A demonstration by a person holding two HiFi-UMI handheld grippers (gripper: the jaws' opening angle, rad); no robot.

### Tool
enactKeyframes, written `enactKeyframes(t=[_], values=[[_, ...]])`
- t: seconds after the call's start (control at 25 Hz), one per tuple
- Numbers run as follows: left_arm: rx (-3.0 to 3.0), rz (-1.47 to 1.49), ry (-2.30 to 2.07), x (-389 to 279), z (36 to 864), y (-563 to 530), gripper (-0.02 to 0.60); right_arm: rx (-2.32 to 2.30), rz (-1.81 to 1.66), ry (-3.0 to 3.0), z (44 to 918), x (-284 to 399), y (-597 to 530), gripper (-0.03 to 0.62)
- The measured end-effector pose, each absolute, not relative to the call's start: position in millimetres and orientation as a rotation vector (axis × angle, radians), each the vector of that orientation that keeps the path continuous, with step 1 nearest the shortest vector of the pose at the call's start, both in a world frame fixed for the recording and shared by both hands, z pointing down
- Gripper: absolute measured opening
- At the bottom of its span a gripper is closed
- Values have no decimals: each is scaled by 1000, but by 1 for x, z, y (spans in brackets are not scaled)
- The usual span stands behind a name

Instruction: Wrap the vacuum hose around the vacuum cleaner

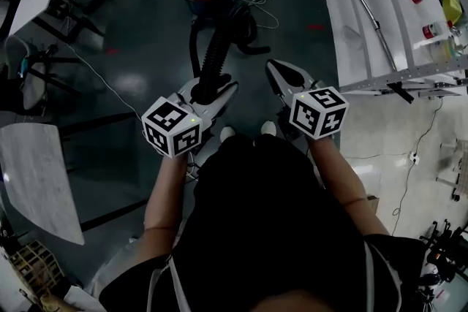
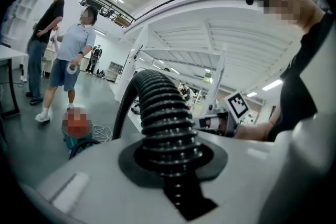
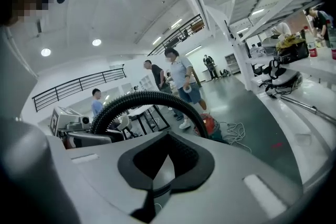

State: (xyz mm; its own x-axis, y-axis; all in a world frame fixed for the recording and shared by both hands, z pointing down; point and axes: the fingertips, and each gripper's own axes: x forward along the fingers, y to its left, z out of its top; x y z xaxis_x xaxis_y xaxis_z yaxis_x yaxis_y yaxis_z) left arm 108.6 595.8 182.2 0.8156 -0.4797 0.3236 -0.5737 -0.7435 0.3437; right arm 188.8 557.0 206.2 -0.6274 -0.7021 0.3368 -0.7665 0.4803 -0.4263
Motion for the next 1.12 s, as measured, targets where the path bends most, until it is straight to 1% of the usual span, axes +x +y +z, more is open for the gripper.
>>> enactKeyframes(t=[0.48, 0.64, 1.12], values=[[2578, 289, -788, 107, 179, 589, 91, 1294, 847, -2559, 218, 181, 545, -8], [2560, 264, -814, 119, 180, 584, 91, 1285, 828, -2553, 223, 196, 540, -8], [2515, 252, -930, 183, 191, 564, 91, 1196, 859, -2566, 240, 253, 520, -8]])
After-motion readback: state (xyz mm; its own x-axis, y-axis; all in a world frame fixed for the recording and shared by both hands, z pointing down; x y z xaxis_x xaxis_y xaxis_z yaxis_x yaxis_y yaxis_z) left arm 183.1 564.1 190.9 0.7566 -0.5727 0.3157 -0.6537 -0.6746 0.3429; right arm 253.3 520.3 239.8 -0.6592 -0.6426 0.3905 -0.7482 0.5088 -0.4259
